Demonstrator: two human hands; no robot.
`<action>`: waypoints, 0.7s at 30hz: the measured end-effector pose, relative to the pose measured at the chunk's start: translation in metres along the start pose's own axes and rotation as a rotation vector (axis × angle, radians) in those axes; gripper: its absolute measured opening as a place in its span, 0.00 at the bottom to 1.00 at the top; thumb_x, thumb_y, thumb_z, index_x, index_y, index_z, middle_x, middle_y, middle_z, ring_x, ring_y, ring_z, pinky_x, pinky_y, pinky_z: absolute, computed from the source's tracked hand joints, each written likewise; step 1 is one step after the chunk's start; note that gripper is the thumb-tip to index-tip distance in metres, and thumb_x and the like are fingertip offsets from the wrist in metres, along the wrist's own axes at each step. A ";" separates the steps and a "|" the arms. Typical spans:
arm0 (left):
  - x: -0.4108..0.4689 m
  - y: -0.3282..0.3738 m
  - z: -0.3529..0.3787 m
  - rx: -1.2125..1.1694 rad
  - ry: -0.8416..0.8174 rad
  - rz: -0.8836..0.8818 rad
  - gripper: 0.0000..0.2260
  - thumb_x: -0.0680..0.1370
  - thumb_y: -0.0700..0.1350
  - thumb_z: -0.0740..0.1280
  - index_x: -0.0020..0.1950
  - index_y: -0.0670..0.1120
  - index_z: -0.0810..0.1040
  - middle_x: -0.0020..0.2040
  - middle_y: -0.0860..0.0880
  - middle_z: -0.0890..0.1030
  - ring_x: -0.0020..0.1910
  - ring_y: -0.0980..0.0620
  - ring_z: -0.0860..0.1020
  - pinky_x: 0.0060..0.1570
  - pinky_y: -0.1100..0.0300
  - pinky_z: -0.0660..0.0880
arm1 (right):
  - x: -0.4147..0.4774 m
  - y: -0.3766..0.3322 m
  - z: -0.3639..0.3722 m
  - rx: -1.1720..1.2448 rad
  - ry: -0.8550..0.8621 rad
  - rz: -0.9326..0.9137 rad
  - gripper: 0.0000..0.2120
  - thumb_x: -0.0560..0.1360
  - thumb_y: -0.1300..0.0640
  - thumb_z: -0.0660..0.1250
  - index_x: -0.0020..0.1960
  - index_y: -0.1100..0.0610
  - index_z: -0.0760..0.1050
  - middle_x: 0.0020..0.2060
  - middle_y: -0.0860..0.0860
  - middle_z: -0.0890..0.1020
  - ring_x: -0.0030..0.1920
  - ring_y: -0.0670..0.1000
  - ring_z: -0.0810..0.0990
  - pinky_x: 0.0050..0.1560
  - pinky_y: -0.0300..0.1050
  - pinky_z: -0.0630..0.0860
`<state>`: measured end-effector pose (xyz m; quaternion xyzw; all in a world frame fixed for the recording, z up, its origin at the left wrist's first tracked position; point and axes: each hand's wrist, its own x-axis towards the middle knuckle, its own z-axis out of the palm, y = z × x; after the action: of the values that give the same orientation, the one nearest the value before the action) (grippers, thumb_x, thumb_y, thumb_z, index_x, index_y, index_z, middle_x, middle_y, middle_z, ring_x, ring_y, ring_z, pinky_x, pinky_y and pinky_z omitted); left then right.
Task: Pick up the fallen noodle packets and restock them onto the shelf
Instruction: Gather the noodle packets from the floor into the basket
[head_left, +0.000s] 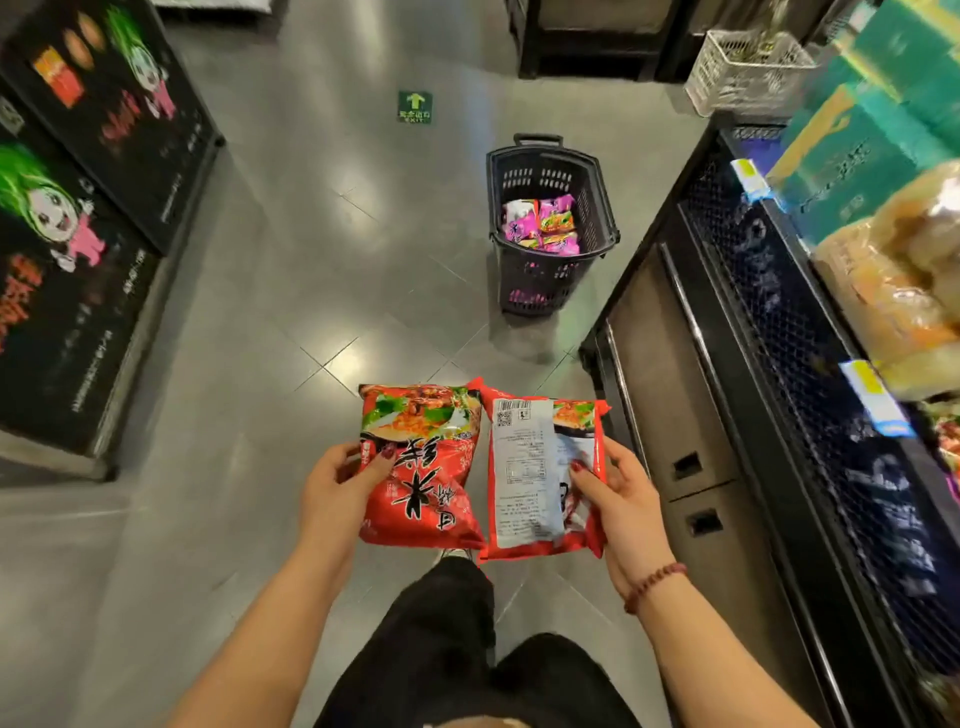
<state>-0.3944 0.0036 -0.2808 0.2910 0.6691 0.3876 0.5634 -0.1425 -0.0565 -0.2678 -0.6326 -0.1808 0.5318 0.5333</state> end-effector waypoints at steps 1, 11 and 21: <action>0.017 0.015 0.008 0.015 -0.011 0.002 0.12 0.75 0.44 0.72 0.57 0.47 0.78 0.52 0.45 0.83 0.45 0.44 0.84 0.42 0.50 0.80 | 0.017 -0.011 0.008 0.004 0.003 -0.003 0.15 0.75 0.66 0.67 0.60 0.54 0.75 0.51 0.55 0.85 0.50 0.54 0.84 0.44 0.49 0.81; 0.165 0.128 0.111 0.041 -0.071 0.023 0.09 0.75 0.40 0.72 0.52 0.51 0.78 0.49 0.49 0.83 0.44 0.46 0.84 0.43 0.51 0.80 | 0.191 -0.097 0.051 -0.001 0.090 -0.029 0.17 0.75 0.65 0.67 0.63 0.56 0.74 0.53 0.55 0.84 0.51 0.55 0.84 0.52 0.56 0.81; 0.323 0.234 0.246 0.090 -0.038 -0.016 0.08 0.76 0.38 0.70 0.52 0.49 0.78 0.46 0.49 0.83 0.38 0.50 0.83 0.35 0.58 0.78 | 0.413 -0.180 0.079 0.058 0.050 0.040 0.16 0.75 0.66 0.68 0.61 0.57 0.74 0.53 0.56 0.84 0.53 0.56 0.83 0.54 0.58 0.80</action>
<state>-0.2282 0.4412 -0.2687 0.3179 0.6772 0.3472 0.5655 0.0025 0.3761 -0.2999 -0.6332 -0.1394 0.5314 0.5451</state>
